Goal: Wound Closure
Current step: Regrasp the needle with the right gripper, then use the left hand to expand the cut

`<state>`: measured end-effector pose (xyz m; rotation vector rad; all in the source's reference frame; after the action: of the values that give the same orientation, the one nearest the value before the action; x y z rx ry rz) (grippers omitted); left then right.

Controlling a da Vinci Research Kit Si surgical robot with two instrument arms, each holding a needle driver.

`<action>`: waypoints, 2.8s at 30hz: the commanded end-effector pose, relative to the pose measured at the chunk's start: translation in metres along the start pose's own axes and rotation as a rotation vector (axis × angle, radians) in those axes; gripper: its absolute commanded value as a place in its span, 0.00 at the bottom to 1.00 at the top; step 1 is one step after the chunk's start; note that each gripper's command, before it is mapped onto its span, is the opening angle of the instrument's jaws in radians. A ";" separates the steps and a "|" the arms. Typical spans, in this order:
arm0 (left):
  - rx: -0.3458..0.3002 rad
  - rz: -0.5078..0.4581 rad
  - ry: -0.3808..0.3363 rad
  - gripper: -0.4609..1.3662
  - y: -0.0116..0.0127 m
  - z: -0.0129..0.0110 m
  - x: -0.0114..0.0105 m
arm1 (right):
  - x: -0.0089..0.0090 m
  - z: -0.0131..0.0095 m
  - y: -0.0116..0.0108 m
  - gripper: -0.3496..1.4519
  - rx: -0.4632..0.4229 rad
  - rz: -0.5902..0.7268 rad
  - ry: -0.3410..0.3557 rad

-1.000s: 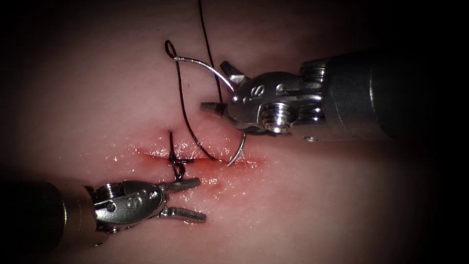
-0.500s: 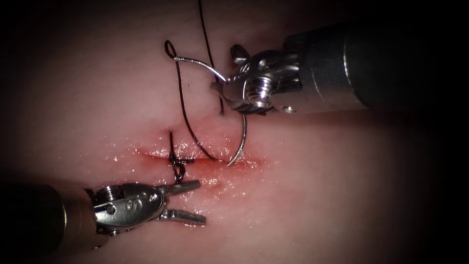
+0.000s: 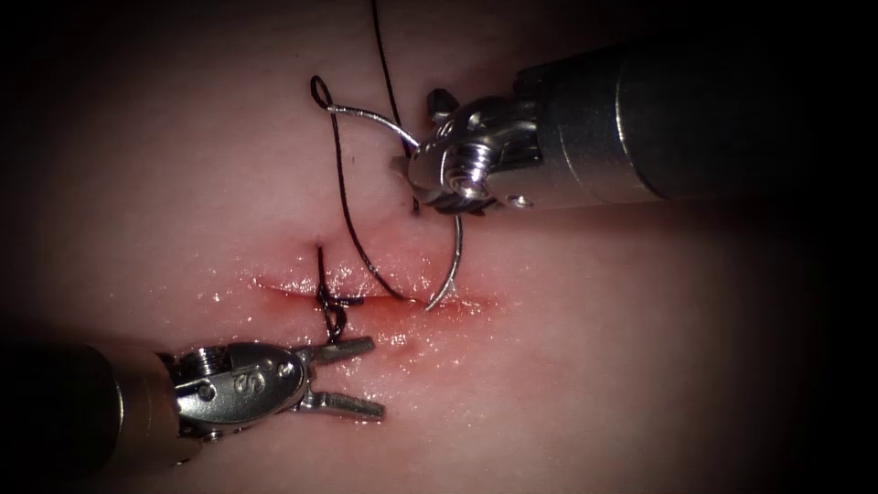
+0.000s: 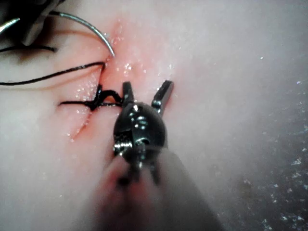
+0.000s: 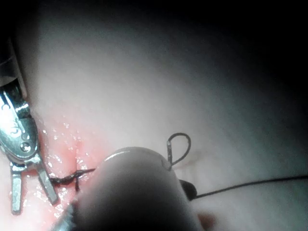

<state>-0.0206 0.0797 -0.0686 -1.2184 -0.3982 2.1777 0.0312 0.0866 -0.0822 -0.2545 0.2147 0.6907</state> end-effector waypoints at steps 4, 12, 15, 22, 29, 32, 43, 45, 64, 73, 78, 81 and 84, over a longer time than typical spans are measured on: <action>0.002 0.000 0.000 0.52 0.0000 0.0000 0.0000 | 0.0001 0.0003 0.0001 0.84 0.002 0.001 -0.002; 0.002 0.000 0.000 0.52 0.0000 0.0000 0.0000 | -0.0005 0.0010 -0.0006 0.80 0.031 -0.005 -0.018; 0.002 0.000 0.000 0.52 0.0000 0.0000 0.0000 | -0.0007 0.0013 -0.0007 0.81 0.034 -0.007 -0.022; 0.002 0.000 0.000 0.52 0.0000 0.0000 0.0000 | -0.0006 0.0009 -0.0009 0.39 0.049 -0.013 -0.011; 0.002 0.000 0.000 0.52 0.0000 0.0000 0.0000 | -0.0008 0.0008 -0.0011 0.00 0.148 -0.039 0.023; 0.002 0.000 0.000 0.52 0.0000 0.0000 0.0000 | -0.0008 0.0006 -0.0012 0.00 0.161 -0.044 0.038; 0.003 0.000 0.000 0.52 0.0001 0.0001 0.0000 | 0.0001 -0.0012 0.0001 0.00 0.134 -0.172 0.154; 0.003 0.000 0.000 0.52 0.0001 0.0001 0.0000 | 0.0006 -0.0019 0.0009 0.00 0.125 -0.213 0.194; 0.000 -0.002 0.006 0.51 0.0003 0.0000 0.0007 | 0.0007 -0.0050 0.0053 0.00 0.343 -0.226 0.571; -0.003 -0.004 0.028 0.52 0.0005 0.0003 0.0016 | -0.0039 -0.0044 0.0089 0.00 0.624 -0.141 0.746; -0.007 0.006 0.026 0.52 0.0000 0.0003 0.0022 | -0.0056 -0.0033 0.0094 0.00 0.791 -0.019 0.880; -0.013 0.012 0.023 0.51 -0.0002 0.0002 0.0033 | -0.0060 -0.0028 0.0094 0.00 0.847 0.050 0.953; -0.019 0.022 0.020 0.50 -0.0004 0.0001 0.0045 | -0.0059 -0.0024 0.0094 0.00 0.879 0.095 1.042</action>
<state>-0.0224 0.0832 -0.0715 -1.2622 -0.4000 2.1806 0.0204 0.0897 -0.0844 0.2730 1.5061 0.4418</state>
